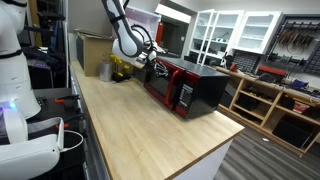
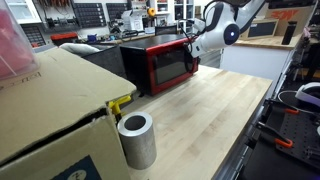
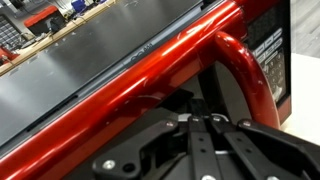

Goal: Close the microwave door.

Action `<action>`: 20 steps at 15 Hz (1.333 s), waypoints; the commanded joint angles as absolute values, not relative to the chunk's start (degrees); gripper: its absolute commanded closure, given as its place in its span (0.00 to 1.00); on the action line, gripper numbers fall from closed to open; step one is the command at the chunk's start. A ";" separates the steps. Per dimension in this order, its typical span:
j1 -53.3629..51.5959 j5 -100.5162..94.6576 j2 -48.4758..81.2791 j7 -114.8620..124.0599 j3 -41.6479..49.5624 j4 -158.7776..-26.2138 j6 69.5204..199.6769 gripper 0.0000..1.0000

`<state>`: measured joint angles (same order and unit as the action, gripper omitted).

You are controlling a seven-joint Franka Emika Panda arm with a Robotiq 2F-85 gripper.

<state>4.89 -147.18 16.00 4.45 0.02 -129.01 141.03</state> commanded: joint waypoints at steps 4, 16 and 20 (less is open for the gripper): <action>5.39 -148.05 18.58 2.92 0.60 -122.68 141.68 1.00; 4.35 -97.63 2.90 -20.86 1.61 -136.68 168.78 1.00; 4.36 -77.19 -0.99 -25.64 -0.87 -144.73 164.27 0.69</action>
